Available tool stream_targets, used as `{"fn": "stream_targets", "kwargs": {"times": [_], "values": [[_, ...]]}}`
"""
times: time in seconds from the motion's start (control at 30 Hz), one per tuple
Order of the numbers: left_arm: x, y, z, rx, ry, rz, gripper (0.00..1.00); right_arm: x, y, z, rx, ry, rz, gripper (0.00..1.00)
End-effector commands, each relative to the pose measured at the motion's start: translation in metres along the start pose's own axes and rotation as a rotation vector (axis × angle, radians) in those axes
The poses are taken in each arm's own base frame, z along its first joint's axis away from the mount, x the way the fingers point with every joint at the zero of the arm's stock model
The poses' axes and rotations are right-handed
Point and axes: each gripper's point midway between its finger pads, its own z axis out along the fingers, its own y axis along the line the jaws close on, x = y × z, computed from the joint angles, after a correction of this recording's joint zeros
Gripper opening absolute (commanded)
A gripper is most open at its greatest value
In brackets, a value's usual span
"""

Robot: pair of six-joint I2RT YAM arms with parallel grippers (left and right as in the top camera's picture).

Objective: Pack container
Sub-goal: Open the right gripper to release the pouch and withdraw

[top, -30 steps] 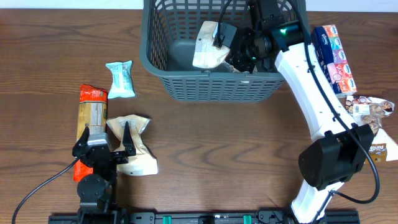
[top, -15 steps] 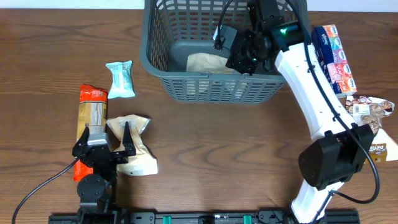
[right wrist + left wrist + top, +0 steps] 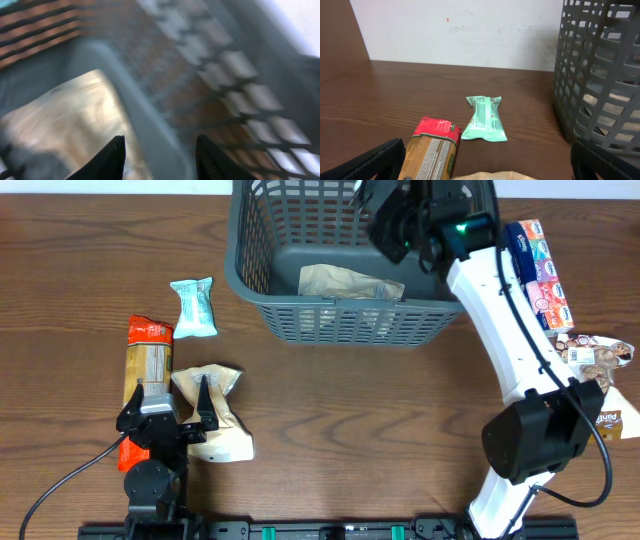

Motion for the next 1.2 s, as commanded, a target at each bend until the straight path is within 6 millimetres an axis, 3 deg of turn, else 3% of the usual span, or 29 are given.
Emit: {"fn": "stream_targets", "kwargs": {"times": [0.0, 0.17, 0.33, 0.47, 0.63, 0.73, 0.87, 1.03, 1.17], "values": [[0.014, 0.001, 0.001, -0.008, 0.037, 0.012, 0.99, -0.008, -0.052, -0.030, 0.196, -0.018, 0.200, 0.41], [0.014, 0.001, 0.001, -0.008, 0.037, 0.011, 0.99, -0.019, -0.093, -0.081, 0.302, -0.091, 0.399, 0.42], [0.014, 0.001, 0.001, -0.008, 0.037, 0.011, 0.99, -0.005, -0.124, -0.147, 0.425, -0.118, 0.541, 0.42], [0.014, 0.001, 0.001, -0.008, 0.037, 0.011, 0.99, 0.035, -0.121, -0.195, 0.459, -0.010, 0.618, 0.43], [0.014, 0.001, 0.001, -0.009, 0.037, -0.027, 0.99, 0.098, -0.098, -0.235, 0.449, 0.198, 0.728, 0.47], [0.014, 0.001, 0.001, -0.009, 0.038, -0.027, 0.99, 0.125, -0.102, -0.249, 0.471, 0.265, 0.777, 0.48], [0.014, 0.001, 0.001, -0.009, 0.037, -0.027, 0.99, 0.143, -0.122, -0.254, 0.473, 0.248, 0.821, 0.46], [0.013, 0.001, 0.001, -0.009, 0.037, -0.027, 0.99, 0.169, -0.143, -0.246, 0.432, 0.261, 0.820, 0.44], [0.013, 0.001, 0.001, -0.009, 0.033, -0.028, 0.99, 0.198, -0.154, -0.225, 0.379, 0.340, 0.764, 0.46]]}}
